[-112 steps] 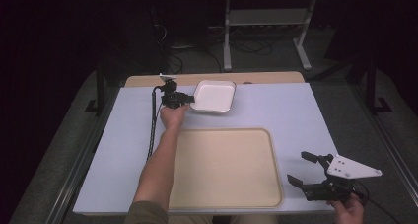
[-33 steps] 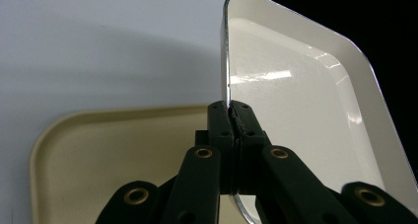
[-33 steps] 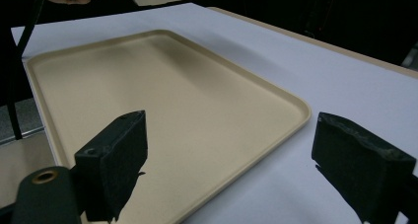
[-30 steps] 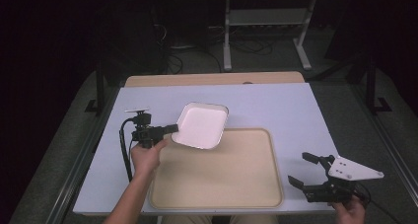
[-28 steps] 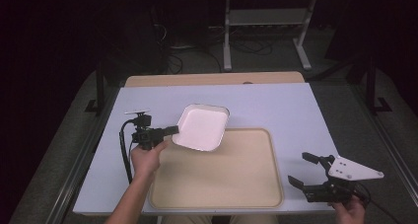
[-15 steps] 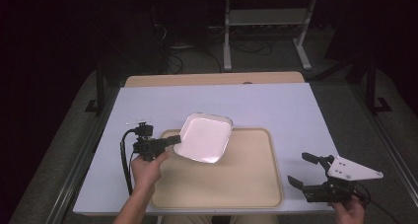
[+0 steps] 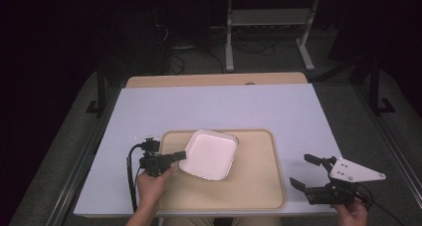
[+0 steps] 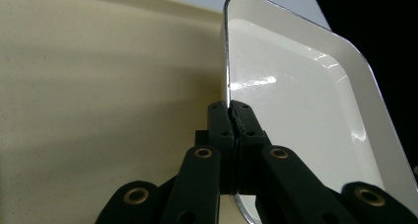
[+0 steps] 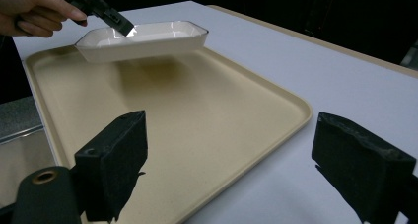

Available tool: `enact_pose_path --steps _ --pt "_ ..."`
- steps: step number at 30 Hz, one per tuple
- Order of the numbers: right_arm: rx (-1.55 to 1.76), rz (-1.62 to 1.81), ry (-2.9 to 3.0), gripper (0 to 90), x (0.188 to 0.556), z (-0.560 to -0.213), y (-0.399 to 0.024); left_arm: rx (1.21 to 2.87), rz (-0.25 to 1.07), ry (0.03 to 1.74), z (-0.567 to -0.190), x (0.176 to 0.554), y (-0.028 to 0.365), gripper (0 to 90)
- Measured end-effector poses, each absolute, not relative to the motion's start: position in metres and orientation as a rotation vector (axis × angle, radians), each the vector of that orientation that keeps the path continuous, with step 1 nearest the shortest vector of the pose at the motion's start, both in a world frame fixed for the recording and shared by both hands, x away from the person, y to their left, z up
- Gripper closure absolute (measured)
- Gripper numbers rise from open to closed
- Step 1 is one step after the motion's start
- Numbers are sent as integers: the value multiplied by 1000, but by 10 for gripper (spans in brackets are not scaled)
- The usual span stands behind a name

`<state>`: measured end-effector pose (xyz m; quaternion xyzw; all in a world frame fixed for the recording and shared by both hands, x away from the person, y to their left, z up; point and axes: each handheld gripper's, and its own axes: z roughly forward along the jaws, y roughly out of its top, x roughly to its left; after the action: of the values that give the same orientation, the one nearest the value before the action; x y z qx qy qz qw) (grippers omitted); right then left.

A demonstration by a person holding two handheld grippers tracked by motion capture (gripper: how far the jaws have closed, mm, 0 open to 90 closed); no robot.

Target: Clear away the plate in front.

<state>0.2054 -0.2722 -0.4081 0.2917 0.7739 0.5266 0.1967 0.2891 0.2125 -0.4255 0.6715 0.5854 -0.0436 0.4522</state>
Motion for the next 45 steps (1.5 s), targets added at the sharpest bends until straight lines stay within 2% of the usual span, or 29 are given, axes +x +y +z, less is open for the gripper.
enact_pose_path --steps 20,24,27,45 --pt "809 1468 2175 129 205 -408 -271 1762 5 1557 -440 281 194 864" --pt "806 1467 2174 129 205 -408 -271 1758 16 1561 -439 276 193 796" --pt "803 1468 2176 129 205 -408 -271 1783 26 1547 -437 272 191 785" --pt "795 1468 2176 129 204 -407 -270 1827 -18 1487 -439 246 183 731"
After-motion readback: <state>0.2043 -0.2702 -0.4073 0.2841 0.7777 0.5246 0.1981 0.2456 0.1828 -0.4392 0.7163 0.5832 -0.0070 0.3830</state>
